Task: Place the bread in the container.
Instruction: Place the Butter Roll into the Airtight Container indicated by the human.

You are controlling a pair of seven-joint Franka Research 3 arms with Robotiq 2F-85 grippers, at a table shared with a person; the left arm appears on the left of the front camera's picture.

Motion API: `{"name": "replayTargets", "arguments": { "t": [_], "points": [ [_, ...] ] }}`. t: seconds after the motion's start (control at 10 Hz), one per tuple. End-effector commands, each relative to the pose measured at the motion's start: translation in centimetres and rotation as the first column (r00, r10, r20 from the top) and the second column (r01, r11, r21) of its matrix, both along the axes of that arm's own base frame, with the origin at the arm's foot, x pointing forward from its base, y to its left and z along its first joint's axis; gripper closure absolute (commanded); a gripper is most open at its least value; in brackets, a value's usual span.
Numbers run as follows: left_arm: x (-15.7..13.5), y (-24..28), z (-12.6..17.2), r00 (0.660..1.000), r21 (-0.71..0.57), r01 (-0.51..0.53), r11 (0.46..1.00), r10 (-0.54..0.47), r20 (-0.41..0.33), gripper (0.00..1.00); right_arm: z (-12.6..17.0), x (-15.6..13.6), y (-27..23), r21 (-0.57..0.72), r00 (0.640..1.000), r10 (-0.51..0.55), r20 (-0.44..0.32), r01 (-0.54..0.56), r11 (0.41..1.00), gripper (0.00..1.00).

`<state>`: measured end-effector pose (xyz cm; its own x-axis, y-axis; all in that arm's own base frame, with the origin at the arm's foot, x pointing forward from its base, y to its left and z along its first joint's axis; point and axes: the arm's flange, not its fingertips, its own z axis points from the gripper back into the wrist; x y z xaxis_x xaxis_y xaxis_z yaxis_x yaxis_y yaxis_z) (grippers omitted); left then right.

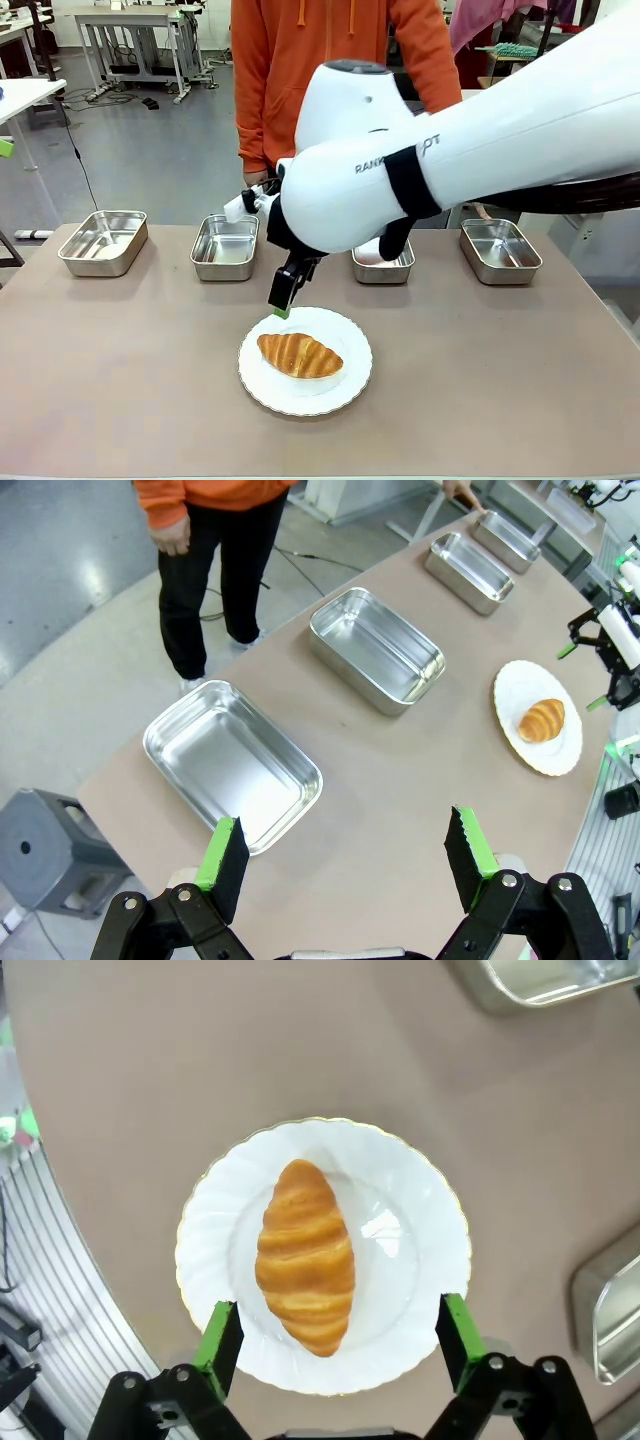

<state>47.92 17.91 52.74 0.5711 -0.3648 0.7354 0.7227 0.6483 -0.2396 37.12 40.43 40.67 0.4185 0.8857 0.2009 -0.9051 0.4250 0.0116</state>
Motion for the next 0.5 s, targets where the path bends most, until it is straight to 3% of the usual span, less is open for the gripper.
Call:
{"name": "replayTargets", "arguments": {
  "t": [0.0,0.4],
  "points": [
    [-0.1,0.1,0.2,1.000,0.000,0.001,1.000,-0.001,0.005,0.00,-1.2,-0.4,1.4,-0.059,1.000,0.005,-0.017,-0.006,0.998,0.00],
    [-0.1,0.1,0.2,1.000,0.000,0.001,1.000,-0.001,0.005,0.00,-4.3,-1.8,1.3,-0.091,0.998,0.040,-0.055,-0.045,0.995,0.00]
  ]
}}
